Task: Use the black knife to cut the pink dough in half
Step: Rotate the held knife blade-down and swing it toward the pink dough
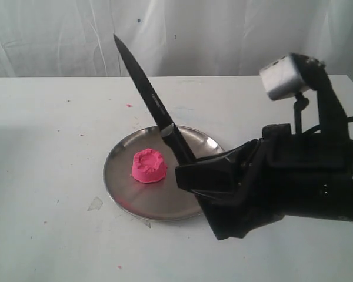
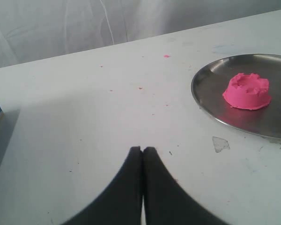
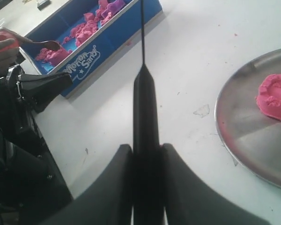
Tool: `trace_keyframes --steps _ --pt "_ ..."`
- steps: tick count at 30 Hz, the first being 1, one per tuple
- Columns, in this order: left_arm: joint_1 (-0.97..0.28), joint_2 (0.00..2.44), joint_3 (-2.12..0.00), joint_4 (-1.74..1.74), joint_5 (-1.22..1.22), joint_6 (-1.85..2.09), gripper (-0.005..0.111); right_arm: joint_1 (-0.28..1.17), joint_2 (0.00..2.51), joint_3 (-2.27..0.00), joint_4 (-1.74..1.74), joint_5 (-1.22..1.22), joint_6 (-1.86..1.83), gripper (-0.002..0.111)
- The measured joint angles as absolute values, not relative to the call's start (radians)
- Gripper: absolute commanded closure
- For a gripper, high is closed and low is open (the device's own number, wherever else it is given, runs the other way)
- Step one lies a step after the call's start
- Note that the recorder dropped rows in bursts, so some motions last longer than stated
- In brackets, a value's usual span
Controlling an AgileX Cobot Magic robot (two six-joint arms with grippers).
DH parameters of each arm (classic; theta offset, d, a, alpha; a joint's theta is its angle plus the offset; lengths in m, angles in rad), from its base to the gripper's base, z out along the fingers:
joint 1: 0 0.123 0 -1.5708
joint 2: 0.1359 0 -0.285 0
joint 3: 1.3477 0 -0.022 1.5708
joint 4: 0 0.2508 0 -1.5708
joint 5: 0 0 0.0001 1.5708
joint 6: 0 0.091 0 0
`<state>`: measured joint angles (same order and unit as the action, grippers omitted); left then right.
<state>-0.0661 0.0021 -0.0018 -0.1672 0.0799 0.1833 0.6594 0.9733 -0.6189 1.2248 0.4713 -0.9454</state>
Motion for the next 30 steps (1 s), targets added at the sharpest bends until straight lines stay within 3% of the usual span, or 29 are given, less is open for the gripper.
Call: trace_keyframes --steps 10,19,30 --pt "-0.066 0.002 -0.002 -0.167 0.080 0.183 0.107 0.757 1.083 -0.619 1.223 0.382 -0.937 0.108" --pt "-0.066 0.002 -0.002 -0.167 0.080 0.183 0.107 0.759 1.106 -0.619 1.222 0.209 -0.867 0.108" --pt "-0.066 0.002 -0.002 -0.167 0.080 0.183 0.107 0.759 1.233 -0.619 1.210 0.171 -0.853 0.108"
